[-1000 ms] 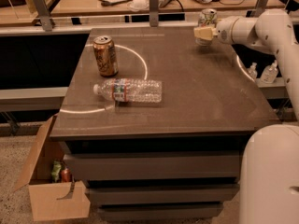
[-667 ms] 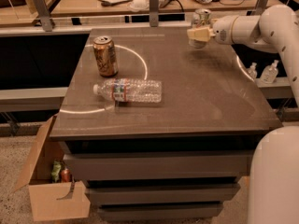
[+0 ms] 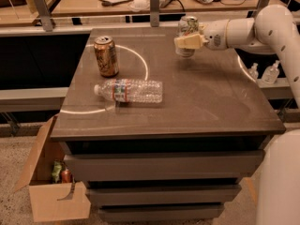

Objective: Move 7up can near orange can

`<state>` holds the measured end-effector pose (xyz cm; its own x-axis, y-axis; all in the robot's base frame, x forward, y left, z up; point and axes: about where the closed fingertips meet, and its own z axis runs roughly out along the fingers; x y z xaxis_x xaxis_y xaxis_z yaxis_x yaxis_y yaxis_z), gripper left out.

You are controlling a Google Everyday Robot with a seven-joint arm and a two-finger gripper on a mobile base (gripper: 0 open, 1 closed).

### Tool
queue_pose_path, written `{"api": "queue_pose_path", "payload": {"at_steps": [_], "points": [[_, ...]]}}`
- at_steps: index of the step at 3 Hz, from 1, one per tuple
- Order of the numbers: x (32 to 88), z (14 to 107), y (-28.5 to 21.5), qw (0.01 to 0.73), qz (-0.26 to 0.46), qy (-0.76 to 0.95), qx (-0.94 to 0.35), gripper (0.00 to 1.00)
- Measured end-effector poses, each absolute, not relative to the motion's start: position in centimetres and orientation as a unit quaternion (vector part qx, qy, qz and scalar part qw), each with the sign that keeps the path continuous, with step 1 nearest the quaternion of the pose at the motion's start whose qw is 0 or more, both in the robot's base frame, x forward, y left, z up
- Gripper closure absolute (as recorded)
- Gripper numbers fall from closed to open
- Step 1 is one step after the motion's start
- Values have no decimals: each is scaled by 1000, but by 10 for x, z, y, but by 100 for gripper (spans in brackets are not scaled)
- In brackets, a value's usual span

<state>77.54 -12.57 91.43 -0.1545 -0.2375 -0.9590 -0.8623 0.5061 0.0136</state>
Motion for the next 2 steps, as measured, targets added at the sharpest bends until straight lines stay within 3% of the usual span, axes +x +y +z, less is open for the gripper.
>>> {"api": "queue_pose_path", "payload": {"at_steps": [2], "points": [[766, 910, -103, 510, 322, 684, -410, 100]]}}
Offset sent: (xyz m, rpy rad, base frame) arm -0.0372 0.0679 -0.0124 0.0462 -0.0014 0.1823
